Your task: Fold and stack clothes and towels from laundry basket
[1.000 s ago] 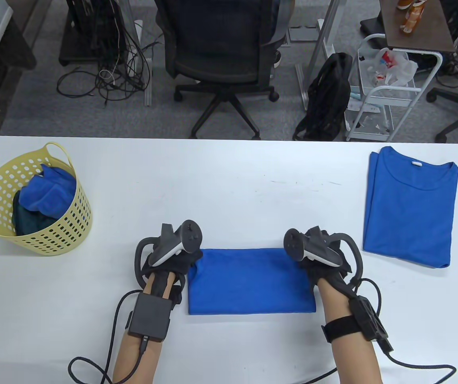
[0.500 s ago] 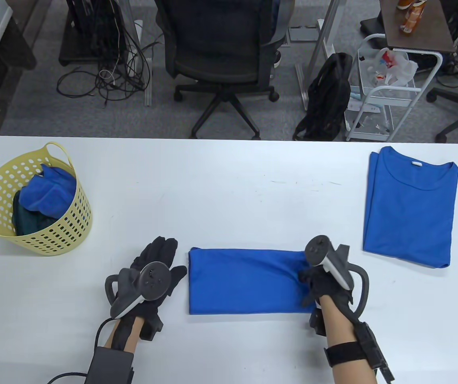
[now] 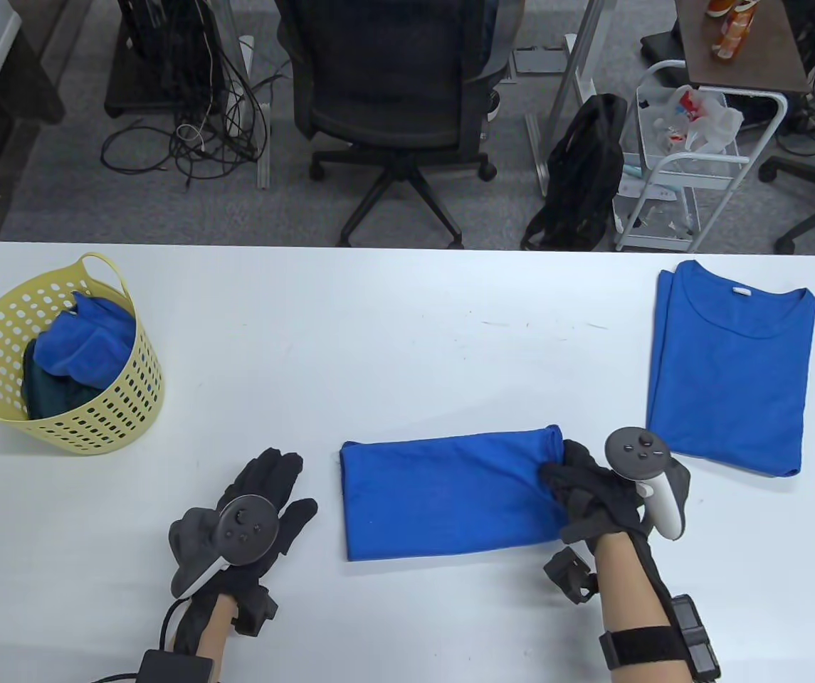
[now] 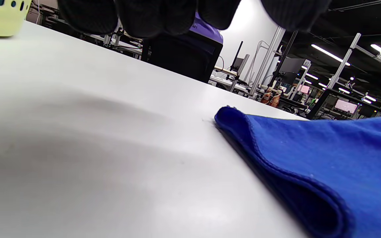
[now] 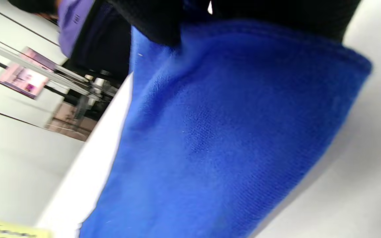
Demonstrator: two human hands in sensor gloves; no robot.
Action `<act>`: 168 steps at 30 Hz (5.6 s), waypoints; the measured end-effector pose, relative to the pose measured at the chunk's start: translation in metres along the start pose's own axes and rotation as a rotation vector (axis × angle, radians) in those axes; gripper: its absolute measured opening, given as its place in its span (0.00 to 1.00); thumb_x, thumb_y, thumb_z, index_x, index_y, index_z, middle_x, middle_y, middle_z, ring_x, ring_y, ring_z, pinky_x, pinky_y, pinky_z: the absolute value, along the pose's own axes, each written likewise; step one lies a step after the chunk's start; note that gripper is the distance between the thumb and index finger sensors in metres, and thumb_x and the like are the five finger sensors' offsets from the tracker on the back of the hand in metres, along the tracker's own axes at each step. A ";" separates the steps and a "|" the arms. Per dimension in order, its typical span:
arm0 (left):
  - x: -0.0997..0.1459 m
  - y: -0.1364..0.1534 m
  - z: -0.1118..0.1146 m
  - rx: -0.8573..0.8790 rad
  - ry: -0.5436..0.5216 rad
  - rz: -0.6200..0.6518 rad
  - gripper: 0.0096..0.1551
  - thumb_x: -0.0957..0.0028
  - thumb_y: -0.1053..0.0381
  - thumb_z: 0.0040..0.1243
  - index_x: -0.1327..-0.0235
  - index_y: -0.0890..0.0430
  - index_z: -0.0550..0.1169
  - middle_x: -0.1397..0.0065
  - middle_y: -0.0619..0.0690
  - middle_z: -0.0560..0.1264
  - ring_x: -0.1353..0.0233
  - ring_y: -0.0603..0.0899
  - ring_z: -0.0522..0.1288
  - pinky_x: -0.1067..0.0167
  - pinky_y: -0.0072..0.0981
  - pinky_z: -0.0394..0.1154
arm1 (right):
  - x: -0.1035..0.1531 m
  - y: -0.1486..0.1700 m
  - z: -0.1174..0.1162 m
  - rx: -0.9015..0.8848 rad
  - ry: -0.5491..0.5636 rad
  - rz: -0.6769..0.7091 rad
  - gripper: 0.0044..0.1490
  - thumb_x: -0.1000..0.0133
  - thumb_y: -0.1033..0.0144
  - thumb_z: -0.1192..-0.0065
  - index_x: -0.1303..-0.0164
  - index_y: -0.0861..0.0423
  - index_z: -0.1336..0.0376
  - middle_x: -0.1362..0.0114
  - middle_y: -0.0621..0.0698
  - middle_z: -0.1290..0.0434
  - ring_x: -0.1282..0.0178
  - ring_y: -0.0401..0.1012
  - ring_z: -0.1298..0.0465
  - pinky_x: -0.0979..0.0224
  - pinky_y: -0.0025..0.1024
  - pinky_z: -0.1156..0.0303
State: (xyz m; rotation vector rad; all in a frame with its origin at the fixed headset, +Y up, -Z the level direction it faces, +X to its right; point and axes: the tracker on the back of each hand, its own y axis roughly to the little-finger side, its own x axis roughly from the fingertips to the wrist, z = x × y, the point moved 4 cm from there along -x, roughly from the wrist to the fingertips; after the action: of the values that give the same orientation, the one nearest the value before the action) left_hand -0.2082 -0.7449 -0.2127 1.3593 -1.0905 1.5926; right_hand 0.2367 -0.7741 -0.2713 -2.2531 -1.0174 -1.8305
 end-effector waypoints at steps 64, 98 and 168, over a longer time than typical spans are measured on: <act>-0.147 -0.126 0.108 -0.122 0.680 0.029 0.61 0.51 0.40 0.71 0.09 0.45 0.51 0.15 0.81 0.32 0.24 0.88 0.34 0.31 0.83 0.48 | -0.027 -0.061 -0.051 0.586 -0.001 0.297 0.32 0.40 0.71 0.30 0.27 0.57 0.41 0.20 0.72 0.34 0.32 0.60 0.24 0.34 0.62 0.26; 0.005 0.055 -0.151 -0.040 -0.260 -0.201 0.36 0.39 0.40 0.60 0.18 0.50 0.70 0.21 0.55 0.76 0.29 0.61 0.80 0.34 0.53 0.78 | 0.113 -0.125 -0.105 0.742 0.207 0.838 0.41 0.31 0.60 0.40 0.12 0.65 0.49 0.13 0.75 0.51 0.20 0.74 0.43 0.29 0.76 0.41; -0.034 -0.206 -0.109 0.253 -0.158 0.488 0.25 0.33 0.41 0.57 0.32 0.53 0.74 0.38 0.51 0.84 0.48 0.51 0.88 0.50 0.36 0.87 | 0.142 -0.128 -0.060 0.203 0.285 0.835 0.46 0.29 0.38 0.50 0.22 0.69 0.38 0.21 0.74 0.39 0.32 0.65 0.30 0.33 0.65 0.31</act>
State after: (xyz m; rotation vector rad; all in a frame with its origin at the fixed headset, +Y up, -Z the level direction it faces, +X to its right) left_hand -0.0490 -0.5718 -0.2278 1.4772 -1.4342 2.0570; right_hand 0.1289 -0.6378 -0.1716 -1.7988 -0.1421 -1.5022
